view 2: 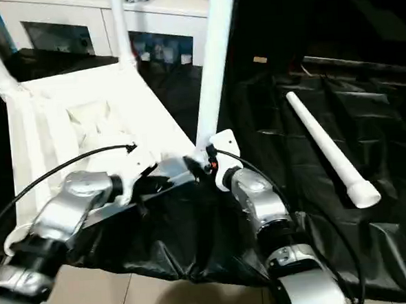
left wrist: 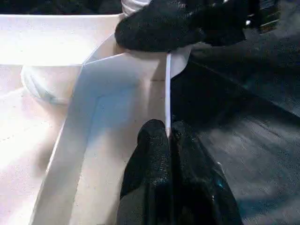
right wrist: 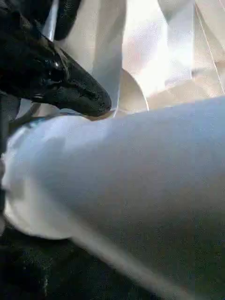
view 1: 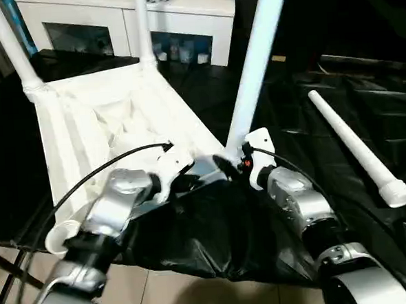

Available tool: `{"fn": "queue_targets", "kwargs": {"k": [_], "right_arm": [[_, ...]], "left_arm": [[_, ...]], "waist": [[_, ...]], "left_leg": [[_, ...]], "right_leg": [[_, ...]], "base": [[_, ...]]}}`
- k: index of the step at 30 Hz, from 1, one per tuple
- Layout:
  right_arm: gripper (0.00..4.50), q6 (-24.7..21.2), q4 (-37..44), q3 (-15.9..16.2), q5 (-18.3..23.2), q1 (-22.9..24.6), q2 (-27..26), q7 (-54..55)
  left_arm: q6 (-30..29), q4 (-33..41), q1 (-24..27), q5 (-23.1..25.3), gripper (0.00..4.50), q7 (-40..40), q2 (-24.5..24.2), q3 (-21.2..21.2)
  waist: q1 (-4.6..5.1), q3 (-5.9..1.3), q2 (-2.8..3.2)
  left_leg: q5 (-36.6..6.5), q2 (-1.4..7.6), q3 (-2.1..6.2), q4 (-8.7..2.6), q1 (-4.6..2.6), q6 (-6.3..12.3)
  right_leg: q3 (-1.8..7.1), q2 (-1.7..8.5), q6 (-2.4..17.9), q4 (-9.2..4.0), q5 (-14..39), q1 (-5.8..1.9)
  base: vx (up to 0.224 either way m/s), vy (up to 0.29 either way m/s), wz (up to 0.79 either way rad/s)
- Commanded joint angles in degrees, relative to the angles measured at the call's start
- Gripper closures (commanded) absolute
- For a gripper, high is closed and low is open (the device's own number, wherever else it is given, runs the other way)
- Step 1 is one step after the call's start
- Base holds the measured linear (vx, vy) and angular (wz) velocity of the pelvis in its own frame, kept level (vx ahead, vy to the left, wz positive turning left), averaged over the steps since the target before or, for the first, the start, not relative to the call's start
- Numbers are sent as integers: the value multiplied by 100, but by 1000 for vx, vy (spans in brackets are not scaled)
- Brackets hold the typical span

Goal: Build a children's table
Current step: Rotate leg to tighten

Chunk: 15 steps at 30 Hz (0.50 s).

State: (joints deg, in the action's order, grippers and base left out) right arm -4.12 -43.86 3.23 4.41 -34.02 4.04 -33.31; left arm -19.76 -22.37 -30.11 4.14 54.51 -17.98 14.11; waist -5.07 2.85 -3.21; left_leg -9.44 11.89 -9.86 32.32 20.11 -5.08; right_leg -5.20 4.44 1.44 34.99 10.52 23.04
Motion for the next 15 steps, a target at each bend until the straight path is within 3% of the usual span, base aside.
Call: {"fn": "queue_targets", "kwargs": {"k": [1,8,11,13,15], "right_arm": [[63,-48,204,440,0,102,28,-764],[63,-7,1008,1003,184,420,872,-2826],[63,22,1083,1128,162,412,1082,-3291],[63,30,1116,1220,134,401,1210,-3563],[63,-34,1193,1317,154,390,1328,-3881]], "left_arm": [[297,253,30,-387,450,443,94,174],[512,286,69,-583,450,1191,-366,132],[540,318,80,-625,450,1457,-504,147],[568,326,79,-644,450,1614,-585,162],[626,296,66,-663,450,1756,-661,170]], "waist": [[-18,-344,0],[-86,-328,-31],[-110,-325,-68],[-127,-325,-51],[-138,-330,-72]], "left_leg": [[-1126,138,2,-333,10,176],[-1182,155,-2,-327,-9,267],[-1180,158,-3,-324,-1,277],[-1146,167,2,-325,-11,264],[-1109,165,-3,-317,-8,271]], "right_leg": [[326,387,935,-413,1112,-317],[326,401,930,-426,1302,-308],[325,405,906,-428,1417,-304],[326,407,928,-417,1394,-297],[326,404,957,-401,1325,-299]], "base": [[0,0,0],[0,0,0],[0,0,0],[0,0,0],[0,0,0]]}}
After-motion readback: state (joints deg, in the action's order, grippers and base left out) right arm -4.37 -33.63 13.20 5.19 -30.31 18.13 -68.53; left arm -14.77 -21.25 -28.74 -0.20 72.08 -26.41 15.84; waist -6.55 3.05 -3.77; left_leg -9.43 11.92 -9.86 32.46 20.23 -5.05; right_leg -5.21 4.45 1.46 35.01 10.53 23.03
